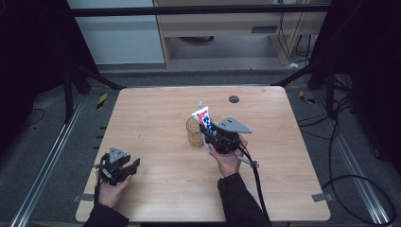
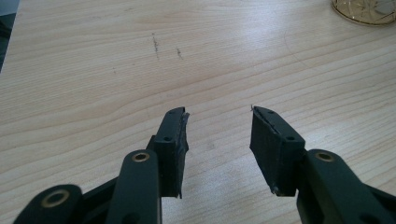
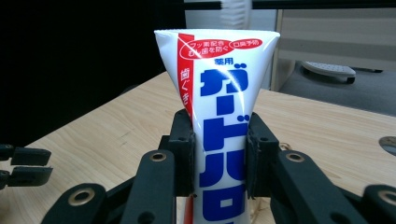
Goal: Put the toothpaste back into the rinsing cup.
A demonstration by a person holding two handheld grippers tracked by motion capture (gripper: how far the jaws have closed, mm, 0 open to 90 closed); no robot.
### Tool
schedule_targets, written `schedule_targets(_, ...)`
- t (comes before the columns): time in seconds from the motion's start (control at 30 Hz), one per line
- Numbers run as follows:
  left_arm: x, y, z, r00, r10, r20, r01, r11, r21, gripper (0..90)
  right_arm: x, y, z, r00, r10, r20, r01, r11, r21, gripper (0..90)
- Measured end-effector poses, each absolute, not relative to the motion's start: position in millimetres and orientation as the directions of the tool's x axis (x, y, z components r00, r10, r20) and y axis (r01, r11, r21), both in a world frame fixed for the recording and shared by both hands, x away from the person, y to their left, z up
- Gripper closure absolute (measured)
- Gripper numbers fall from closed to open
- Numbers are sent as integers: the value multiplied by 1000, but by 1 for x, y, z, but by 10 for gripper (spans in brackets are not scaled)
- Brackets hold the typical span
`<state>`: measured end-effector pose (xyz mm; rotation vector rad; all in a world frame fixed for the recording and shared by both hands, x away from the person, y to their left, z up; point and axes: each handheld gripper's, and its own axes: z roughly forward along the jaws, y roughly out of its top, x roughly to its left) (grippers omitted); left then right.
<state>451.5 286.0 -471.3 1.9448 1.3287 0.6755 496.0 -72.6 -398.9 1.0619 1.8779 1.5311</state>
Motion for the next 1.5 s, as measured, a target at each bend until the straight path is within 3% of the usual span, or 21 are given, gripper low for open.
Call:
schedule_targets(1.1, 452, 287, -471, 339, 940, 32, 589, -238, 772, 556, 528, -17, -393, -594, 796, 118, 223, 22, 975, 691)
schedule_targets(1.5, 452, 287, -472, 343, 939, 35, 588, -244, 772, 556, 529, -25, -384, -578, 806, 126, 203, -7, 979, 690)
